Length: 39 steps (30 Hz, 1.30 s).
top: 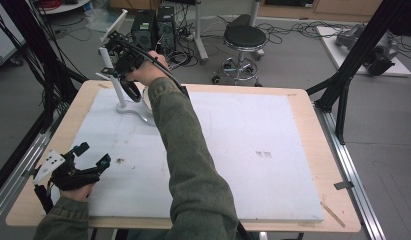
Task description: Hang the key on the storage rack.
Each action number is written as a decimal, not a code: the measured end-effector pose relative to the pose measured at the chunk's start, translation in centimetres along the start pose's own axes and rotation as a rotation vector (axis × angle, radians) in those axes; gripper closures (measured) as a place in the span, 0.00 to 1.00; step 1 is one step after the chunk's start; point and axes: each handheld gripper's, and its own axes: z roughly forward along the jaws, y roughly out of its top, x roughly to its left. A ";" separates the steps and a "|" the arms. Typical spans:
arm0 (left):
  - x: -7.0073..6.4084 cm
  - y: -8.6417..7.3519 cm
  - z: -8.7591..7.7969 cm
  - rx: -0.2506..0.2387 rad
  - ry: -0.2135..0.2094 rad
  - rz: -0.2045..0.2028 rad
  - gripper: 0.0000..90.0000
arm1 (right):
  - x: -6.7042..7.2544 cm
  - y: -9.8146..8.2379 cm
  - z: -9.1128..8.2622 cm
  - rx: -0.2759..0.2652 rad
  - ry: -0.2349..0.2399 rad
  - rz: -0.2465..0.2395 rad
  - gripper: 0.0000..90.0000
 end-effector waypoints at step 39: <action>0.2 0.1 -0.1 -0.004 -0.005 -0.007 0.02 | -1.2 0.0 5.6 -0.007 -0.058 0.098 0.91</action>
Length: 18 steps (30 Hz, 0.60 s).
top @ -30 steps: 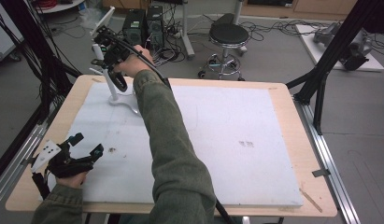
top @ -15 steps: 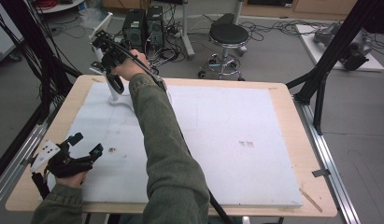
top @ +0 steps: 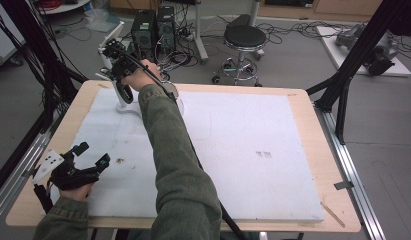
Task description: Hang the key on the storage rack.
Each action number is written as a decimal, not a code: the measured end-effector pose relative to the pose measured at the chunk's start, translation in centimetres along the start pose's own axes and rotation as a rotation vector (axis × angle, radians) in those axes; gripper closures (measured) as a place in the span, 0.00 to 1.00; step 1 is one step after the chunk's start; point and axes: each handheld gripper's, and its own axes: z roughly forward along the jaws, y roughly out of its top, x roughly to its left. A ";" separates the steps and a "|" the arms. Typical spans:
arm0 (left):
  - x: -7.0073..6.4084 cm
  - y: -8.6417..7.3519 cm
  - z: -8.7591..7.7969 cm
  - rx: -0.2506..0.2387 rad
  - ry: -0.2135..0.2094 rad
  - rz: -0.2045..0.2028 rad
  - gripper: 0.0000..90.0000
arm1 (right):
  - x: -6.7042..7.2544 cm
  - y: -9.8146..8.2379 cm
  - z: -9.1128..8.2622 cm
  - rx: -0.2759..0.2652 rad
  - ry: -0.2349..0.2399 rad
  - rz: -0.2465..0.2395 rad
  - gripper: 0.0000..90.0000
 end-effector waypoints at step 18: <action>0.1 0.0 0.0 -0.002 0.004 -0.004 0.02 | -0.3 -0.7 1.7 0.004 -0.021 0.042 0.88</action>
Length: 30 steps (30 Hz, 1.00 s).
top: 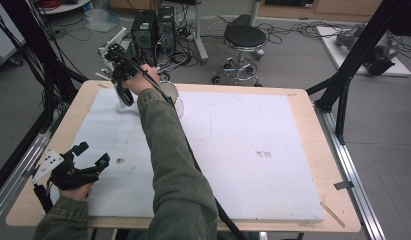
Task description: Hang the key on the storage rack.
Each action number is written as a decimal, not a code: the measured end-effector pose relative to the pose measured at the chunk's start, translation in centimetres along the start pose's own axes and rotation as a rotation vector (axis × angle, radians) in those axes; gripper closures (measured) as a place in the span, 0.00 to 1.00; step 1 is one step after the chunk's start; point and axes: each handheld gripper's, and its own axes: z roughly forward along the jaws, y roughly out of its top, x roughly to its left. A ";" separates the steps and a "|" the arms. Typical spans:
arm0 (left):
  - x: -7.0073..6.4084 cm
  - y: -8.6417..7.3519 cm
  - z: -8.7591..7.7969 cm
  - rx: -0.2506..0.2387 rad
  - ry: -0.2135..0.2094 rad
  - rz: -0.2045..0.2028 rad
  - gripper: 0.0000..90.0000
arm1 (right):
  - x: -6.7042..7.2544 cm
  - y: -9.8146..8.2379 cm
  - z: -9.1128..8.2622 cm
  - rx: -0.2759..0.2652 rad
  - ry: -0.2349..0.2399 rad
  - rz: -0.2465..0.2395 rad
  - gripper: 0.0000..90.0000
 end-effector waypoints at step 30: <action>-0.1 0.0 0.1 0.006 0.001 0.007 0.02 | -2.0 -5.8 -1.5 0.014 0.029 0.086 0.01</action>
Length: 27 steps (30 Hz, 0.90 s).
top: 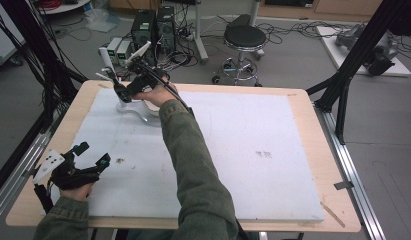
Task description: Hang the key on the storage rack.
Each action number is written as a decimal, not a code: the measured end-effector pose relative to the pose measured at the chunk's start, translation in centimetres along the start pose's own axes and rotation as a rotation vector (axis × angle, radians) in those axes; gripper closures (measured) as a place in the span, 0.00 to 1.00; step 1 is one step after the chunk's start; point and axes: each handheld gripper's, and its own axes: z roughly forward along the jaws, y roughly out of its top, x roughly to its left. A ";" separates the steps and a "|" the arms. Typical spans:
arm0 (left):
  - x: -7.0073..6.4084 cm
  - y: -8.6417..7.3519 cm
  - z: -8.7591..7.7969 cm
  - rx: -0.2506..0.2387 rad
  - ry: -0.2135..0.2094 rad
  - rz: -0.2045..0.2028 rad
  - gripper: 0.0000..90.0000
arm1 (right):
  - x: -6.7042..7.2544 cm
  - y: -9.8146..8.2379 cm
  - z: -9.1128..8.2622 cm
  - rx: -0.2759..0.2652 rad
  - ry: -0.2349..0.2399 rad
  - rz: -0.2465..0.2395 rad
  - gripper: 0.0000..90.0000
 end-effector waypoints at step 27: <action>-0.1 -0.2 0.2 0.014 0.021 0.003 0.02 | -4.1 -10.3 -9.4 -0.119 -0.102 0.054 0.01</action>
